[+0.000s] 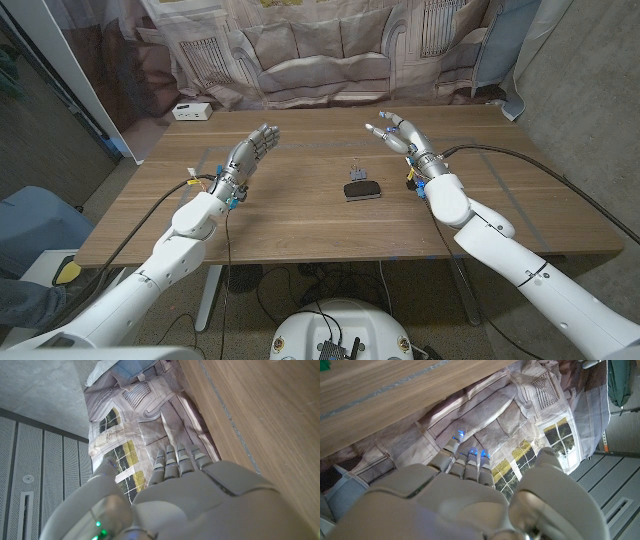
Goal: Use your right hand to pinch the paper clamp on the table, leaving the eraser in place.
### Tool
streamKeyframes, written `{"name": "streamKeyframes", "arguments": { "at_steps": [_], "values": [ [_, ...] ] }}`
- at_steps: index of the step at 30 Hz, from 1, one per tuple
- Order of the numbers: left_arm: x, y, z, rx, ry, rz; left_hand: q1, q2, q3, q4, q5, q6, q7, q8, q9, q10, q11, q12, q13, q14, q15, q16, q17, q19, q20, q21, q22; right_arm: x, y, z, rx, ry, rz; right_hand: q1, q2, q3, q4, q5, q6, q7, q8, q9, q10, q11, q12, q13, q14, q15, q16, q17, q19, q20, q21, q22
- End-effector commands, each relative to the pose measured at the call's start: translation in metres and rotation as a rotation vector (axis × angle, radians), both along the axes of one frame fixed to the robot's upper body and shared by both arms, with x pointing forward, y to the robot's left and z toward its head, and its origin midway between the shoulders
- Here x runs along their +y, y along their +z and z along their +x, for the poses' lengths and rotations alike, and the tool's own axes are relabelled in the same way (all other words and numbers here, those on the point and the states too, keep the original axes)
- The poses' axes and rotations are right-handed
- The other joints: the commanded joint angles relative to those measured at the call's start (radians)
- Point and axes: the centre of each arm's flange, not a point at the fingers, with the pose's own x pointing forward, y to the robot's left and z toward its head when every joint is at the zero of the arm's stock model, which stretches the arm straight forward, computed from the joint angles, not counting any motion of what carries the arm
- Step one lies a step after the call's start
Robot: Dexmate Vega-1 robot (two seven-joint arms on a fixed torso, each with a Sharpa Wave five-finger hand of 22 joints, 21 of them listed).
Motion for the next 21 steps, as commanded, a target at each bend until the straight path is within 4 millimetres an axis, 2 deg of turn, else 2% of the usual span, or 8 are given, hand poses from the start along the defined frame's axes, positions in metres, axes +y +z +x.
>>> {"name": "streamKeyframes", "arguments": {
  "at_steps": [1,8,12,14,16,21],
  "values": [
    [-0.001,0.000,-0.002,-0.006,-0.008,-0.010,0.000,-0.016,0.004,-0.002,0.003,-0.003,0.003,0.003,0.003,0.000,-0.003,-0.002,0.003,-0.002,-0.005,-0.002,0.001,-0.003,-0.004,0.008,-0.001,-0.021,0.003,0.010,-0.004,0.112,0.145,-0.012,-0.009,-0.008,0.002,-0.004,-0.004,0.008,-0.002,0.001,-0.005,0.002,0.004,0.001,-0.009,0.010,0.001,0.003,-0.018,0.007,-0.003,0.002],
    [-0.002,0.002,0.001,0.001,-0.014,0.004,-0.001,-0.019,0.004,-0.004,0.003,-0.004,0.004,0.003,0.003,-0.004,0.000,-0.004,0.003,-0.004,-0.005,-0.002,0.001,-0.007,-0.005,0.006,-0.001,-0.031,0.001,0.020,0.053,0.207,0.221,-0.036,-0.025,-0.022,0.006,-0.005,-0.022,0.019,-0.009,-0.001,-0.022,0.011,0.000,0.000,-0.027,0.022,-0.001,0.004,-0.045,0.018,-0.006,0.003],
    [-0.003,0.003,0.002,0.005,-0.005,-0.004,-0.002,-0.021,0.005,-0.007,0.003,-0.003,0.004,0.004,0.002,-0.008,-0.004,-0.005,0.003,-0.012,-0.003,-0.005,0.002,-0.036,-0.016,-0.005,-0.001,-0.037,-0.002,0.027,0.090,0.255,0.258,-0.045,-0.029,-0.026,0.008,-0.005,-0.027,0.024,-0.010,-0.001,-0.034,0.014,-0.003,0.000,-0.037,0.029,-0.002,0.005,-0.053,0.017,-0.005,0.003],
    [-0.003,0.004,0.004,0.009,-0.005,-0.007,-0.003,-0.022,0.006,-0.009,0.003,-0.003,0.004,0.004,0.002,-0.009,-0.002,-0.005,0.003,-0.015,-0.002,-0.005,0.002,-0.020,-0.031,0.003,0.000,-0.039,-0.004,0.031,0.109,0.293,0.273,-0.049,-0.030,-0.028,0.009,-0.005,-0.030,0.026,-0.011,-0.002,-0.036,0.015,-0.003,0.000,-0.041,0.029,-0.002,0.005,-0.055,0.016,-0.004,0.003],
    [-0.003,0.005,0.006,0.017,0.001,-0.006,-0.004,-0.023,0.007,-0.011,0.003,-0.002,0.004,0.005,0.002,-0.009,-0.001,-0.005,0.003,-0.014,0.000,-0.003,0.002,0.021,-0.042,0.019,0.001,-0.041,-0.006,0.036,0.128,0.341,0.294,-0.052,-0.031,-0.029,0.010,-0.005,-0.035,0.027,-0.013,-0.002,-0.040,0.018,-0.004,0.000,-0.042,0.030,-0.002,0.005,-0.054,0.015,-0.003,0.003],
    [-0.005,0.006,0.011,0.032,-0.016,-0.004,-0.005,-0.024,0.008,-0.014,0.003,-0.001,0.011,0.005,0.002,-0.009,0.002,-0.005,0.002,-0.014,0.007,-0.003,0.002,0.027,-0.051,0.020,0.002,-0.045,-0.010,0.045,0.156,0.454,0.351,-0.058,-0.034,-0.032,0.011,-0.005,-0.041,0.030,-0.014,-0.002,-0.043,0.018,-0.003,0.000,-0.044,0.031,-0.001,0.006,-0.053,0.014,-0.001,0.003]
  ]
}}
